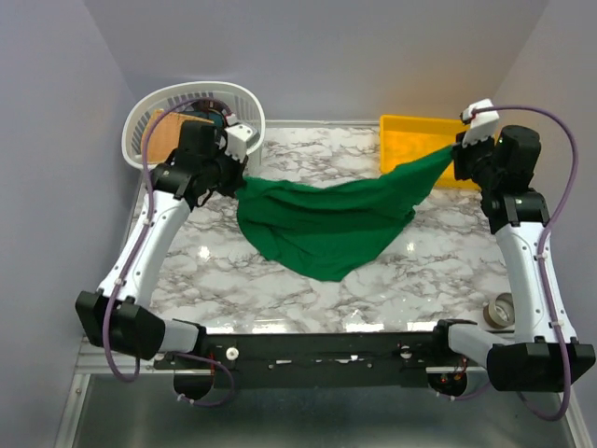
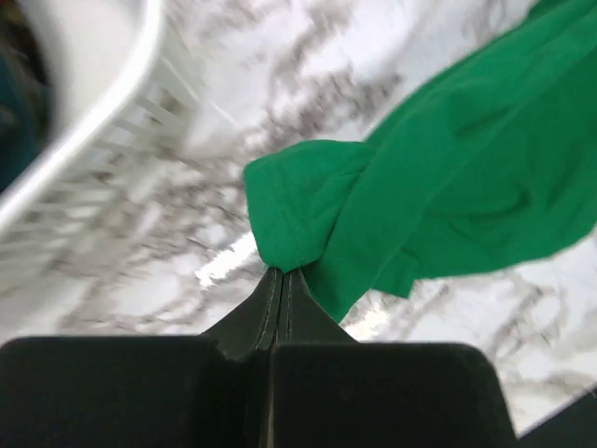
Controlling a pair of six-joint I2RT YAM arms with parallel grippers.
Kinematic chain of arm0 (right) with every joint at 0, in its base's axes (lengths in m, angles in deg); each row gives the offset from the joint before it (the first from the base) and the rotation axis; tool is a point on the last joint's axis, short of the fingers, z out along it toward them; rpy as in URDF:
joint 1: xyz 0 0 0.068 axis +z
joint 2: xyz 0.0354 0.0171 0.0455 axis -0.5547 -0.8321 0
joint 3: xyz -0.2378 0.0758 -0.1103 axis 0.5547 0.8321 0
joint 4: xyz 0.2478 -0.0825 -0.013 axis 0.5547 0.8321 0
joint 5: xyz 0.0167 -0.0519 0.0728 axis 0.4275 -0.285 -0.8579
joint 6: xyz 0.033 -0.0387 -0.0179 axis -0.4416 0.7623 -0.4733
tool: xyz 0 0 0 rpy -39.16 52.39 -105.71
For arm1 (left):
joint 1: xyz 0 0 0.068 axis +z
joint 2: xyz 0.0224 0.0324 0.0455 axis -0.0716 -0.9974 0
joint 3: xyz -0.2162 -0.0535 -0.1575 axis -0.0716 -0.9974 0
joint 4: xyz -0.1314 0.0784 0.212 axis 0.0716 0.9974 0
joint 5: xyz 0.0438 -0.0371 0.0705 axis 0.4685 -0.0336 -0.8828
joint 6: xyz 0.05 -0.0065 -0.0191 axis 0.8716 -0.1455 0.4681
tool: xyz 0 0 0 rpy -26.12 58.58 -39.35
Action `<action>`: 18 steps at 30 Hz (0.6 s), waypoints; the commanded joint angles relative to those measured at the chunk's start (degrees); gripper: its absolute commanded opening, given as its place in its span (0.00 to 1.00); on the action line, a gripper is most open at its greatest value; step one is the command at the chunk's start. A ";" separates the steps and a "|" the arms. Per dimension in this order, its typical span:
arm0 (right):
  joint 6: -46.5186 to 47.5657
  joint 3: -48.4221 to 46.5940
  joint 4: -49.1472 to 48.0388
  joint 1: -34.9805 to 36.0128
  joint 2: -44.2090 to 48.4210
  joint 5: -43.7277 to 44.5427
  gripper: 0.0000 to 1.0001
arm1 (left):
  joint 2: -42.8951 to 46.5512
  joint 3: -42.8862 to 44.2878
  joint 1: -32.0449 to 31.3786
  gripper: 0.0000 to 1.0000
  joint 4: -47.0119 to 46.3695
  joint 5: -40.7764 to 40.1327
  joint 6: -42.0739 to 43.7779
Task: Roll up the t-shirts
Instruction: Flatten out the T-shirt at the center of the board.
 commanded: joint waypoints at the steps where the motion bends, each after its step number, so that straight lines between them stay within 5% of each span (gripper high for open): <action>1: -3.53 -8.72 -12.01 -1.12 -2.80 9.63 0.00 | 7.27 3.75 1.42 0.00 -13.02 -12.45 2.71; 7: -5.55 -28.74 -15.97 -2.35 -11.15 10.60 0.01 | 9.75 10.14 1.51 0.00 -27.27 -23.73 4.82; 11: -4.59 -42.46 -16.15 -3.14 -17.56 11.39 0.00 | 5.63 20.17 1.51 0.00 -28.79 -28.48 7.36; 18: 3.92 -48.12 -19.83 -3.85 -14.61 13.06 0.00 | 7.80 23.45 1.51 0.00 -38.45 -32.61 12.38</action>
